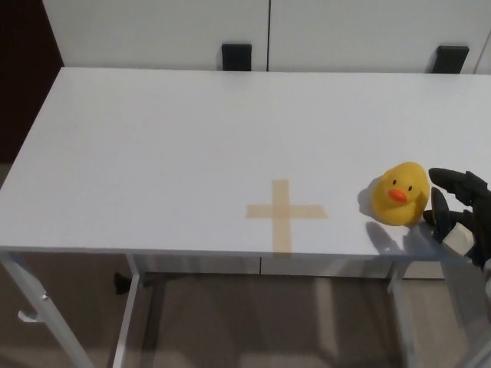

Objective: The robot uses its right hand to push the yellow duck toy to the center of the white desk.

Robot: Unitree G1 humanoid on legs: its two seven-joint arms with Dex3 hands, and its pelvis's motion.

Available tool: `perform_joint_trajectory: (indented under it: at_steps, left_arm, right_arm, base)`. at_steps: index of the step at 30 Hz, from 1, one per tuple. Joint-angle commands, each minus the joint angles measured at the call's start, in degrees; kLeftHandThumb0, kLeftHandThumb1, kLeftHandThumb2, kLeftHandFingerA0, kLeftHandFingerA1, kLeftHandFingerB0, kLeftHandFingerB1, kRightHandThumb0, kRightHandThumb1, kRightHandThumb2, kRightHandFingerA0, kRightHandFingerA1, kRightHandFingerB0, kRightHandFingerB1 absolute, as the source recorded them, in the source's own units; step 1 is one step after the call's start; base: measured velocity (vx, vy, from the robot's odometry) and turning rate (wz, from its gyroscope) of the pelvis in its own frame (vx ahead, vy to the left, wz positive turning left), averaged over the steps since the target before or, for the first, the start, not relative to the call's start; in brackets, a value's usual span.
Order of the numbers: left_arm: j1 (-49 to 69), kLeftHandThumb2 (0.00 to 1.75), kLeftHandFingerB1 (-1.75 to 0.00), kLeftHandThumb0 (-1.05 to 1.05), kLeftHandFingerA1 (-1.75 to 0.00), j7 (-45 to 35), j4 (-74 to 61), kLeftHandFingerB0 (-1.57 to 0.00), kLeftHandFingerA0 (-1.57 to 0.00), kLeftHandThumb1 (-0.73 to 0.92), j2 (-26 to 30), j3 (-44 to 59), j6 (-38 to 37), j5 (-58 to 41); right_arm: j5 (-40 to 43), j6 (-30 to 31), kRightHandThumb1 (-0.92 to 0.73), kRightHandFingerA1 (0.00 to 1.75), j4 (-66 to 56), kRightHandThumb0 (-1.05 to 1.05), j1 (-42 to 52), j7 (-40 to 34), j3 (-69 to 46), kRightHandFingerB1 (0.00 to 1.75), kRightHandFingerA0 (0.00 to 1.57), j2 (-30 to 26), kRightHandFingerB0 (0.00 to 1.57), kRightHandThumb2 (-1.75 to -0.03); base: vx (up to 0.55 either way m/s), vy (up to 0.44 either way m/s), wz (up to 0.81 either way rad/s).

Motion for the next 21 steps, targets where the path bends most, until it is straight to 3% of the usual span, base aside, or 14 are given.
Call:
perform_joint_trajectory:
  at_steps: [1, 6, 9, 21]
  left_arm:
    - [0.09, 0.8, -0.95, -0.18, -0.85, 0.09, 0.38, -0.83, -0.83, 0.61, 0.72, -0.64, -1.92, 0.56]
    - [0.03, 0.8, -0.94, -0.17, -0.85, 0.03, 0.58, -0.82, -0.82, 0.62, 0.69, -0.19, -2.03, -0.09]
    - [0.0, 0.8, -0.94, -0.17, -0.85, -0.15, 0.63, -0.82, -0.82, 0.63, 0.75, -0.17, -2.16, -0.15]
    - [-0.53, 0.78, -0.93, -0.17, -0.83, 0.3, 0.63, -0.81, -0.82, 0.63, 0.62, -1.18, -1.94, 0.7]
  right_arm:
    - [-1.82, -0.52, -0.92, 0.66, 0.07, -0.72, -0.07, -5.51, -1.16, 0.55, 0.61, -0.07, 0.49, -0.69]
    - [-3.8, -0.52, -0.92, 0.61, 1.01, -0.71, -0.18, -14.11, -2.64, 0.52, 0.65, 1.16, 0.52, -0.69]
    - [-4.61, -1.28, -0.92, 0.6, 1.49, -0.71, -0.33, -15.37, -2.66, 0.52, 0.65, 1.08, 0.54, -0.68]
    - [-3.82, 1.16, -0.92, 0.52, 1.51, -0.79, -2.44, -5.17, 0.41, 0.41, 0.45, 0.14, 0.33, -0.73]
  base:
    - [0.0, 0.0, 0.0]
    - [0.0, 0.0, 0.0]
    - [0.0, 0.0, 0.0]
    - [0.0, 0.0, 0.0]
